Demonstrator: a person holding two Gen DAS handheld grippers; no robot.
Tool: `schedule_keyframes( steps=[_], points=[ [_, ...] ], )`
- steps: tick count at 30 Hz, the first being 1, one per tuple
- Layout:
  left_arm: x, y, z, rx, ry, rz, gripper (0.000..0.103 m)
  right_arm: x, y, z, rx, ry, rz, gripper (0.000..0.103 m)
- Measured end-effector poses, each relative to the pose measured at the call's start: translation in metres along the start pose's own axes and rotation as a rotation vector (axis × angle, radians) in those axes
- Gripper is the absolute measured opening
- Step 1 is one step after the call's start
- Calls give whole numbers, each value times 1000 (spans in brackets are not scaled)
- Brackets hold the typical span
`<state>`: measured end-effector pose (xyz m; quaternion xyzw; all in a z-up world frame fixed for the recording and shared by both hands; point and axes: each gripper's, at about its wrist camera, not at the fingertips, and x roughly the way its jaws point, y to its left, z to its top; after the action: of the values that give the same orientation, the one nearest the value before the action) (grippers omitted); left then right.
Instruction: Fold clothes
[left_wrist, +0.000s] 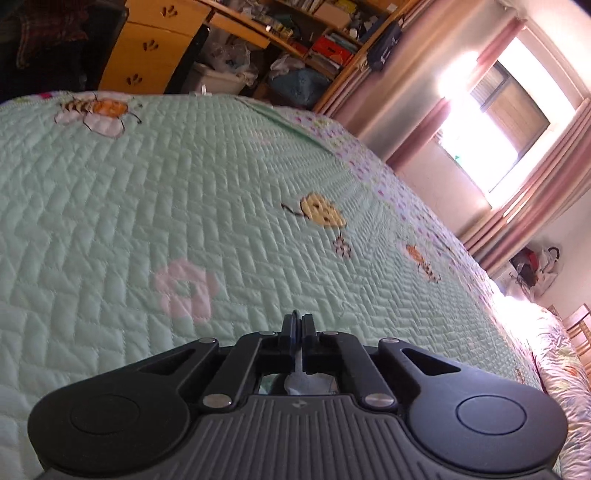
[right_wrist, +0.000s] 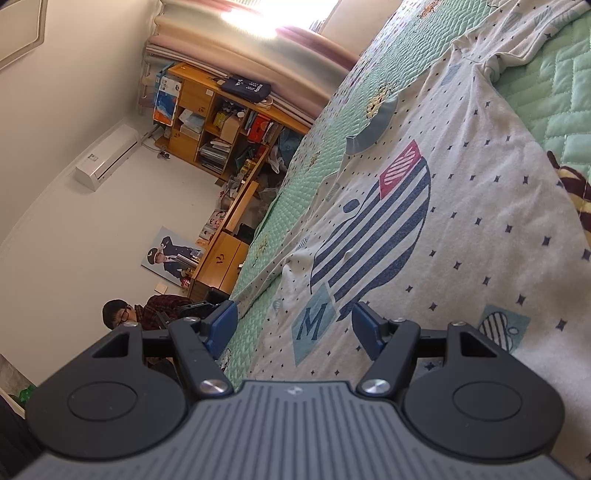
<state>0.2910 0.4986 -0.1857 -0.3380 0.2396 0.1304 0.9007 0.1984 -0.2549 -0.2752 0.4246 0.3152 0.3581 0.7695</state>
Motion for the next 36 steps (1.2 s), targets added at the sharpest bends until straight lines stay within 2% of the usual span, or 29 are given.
schedule_keyframes(
  steps=[3, 5, 6, 8, 9, 11, 12, 15, 17, 19, 24, 29, 33, 36],
  points=[
    [-17, 2, 8, 2, -63, 93, 0, -1, 1, 0, 1, -1, 2, 70],
    [-29, 5, 15, -17, -97, 153, 8, -1, 1, 0, 2, -2, 4, 70],
    [-35, 6, 18, -31, -107, 160, 17, -1, 0, 0, 2, -2, 6, 70],
    [-44, 2, 23, -24, -115, 136, 18, 0, 0, 1, 4, -1, 9, 70],
    [-44, -4, 24, -9, -101, 98, 18, 0, 0, 2, 5, -2, 11, 70],
    [-38, -24, 24, 27, -38, 1, 25, 0, 0, 2, 9, -2, 15, 70],
    [-29, -39, 23, 57, 13, -45, 34, 0, -1, 2, 10, -2, 18, 70],
    [3, -98, 9, 204, 149, -142, 37, 0, -1, 1, 12, 5, 28, 70],
    [26, -138, -5, 301, 221, -188, 45, -1, 2, 2, 8, 5, 45, 70],
    [49, -172, -24, 387, 273, -208, 61, -2, 4, 2, 3, 3, 58, 70],
    [112, -223, -76, 449, 446, -259, 62, -3, 4, 3, 7, 9, 81, 70],
    [151, -246, -113, 509, 556, -275, 65, -3, 4, 4, 16, 14, 108, 70],
    [166, -256, -124, 535, 563, -281, 76, -2, 5, 3, 19, 22, 125, 70],
    [169, -267, -127, 562, 573, -301, 77, -1, 5, 2, 18, 25, 130, 71]
  ],
)
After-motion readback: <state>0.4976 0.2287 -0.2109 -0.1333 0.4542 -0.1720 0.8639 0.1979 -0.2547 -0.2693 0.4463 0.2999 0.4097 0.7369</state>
